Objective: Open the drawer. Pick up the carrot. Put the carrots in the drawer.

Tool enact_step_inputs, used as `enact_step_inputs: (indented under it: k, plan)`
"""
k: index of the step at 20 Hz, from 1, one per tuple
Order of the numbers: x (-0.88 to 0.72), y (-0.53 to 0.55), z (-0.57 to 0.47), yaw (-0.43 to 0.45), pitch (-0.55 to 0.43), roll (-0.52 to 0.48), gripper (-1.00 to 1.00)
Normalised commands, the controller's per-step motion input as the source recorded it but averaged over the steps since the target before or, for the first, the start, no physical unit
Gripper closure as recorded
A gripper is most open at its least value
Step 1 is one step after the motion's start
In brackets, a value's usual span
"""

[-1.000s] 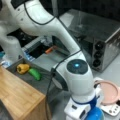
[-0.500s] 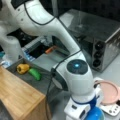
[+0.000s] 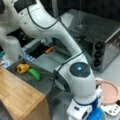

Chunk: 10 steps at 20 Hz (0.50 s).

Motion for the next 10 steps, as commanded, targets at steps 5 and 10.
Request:
enact_step_inputs:
  k: [5, 10]
  plan:
    - [0.15, -0.05, -0.02, -0.012, 0.127, 0.057, 1.0]
    - [0.14, -0.06, 0.04, -0.016, 0.142, 0.04, 1.0]
